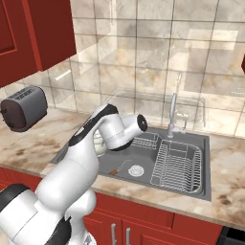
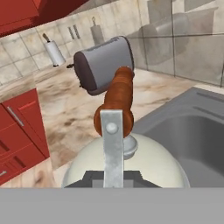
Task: Open the cabinet, pick the kettle from the cabinet, and place it in the sink.
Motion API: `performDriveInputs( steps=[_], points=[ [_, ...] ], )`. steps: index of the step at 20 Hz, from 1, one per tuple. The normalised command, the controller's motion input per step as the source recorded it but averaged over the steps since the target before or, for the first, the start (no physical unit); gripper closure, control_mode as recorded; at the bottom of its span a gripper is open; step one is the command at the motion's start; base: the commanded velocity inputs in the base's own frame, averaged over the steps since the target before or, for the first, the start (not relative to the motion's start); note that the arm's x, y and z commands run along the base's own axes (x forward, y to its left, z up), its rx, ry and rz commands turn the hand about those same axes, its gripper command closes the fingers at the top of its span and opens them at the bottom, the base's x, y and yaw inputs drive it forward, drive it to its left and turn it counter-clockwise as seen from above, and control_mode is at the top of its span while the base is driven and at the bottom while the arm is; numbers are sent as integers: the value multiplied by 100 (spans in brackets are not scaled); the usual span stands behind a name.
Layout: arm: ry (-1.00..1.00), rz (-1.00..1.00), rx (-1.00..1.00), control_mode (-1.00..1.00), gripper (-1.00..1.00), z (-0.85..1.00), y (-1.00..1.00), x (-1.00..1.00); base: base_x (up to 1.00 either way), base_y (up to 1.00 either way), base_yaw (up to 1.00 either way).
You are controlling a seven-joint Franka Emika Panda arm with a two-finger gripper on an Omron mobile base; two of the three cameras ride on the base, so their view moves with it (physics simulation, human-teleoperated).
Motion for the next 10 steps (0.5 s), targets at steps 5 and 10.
performDriveInputs(
  steps=[5, 10],
  points=[
    [0, 0, 0, -100, 100, -16, 0, 20, 0, 0, 0],
    [0, 0, 0, -100, 100, -17, 2, 18, 0, 0, 0]
  ],
)
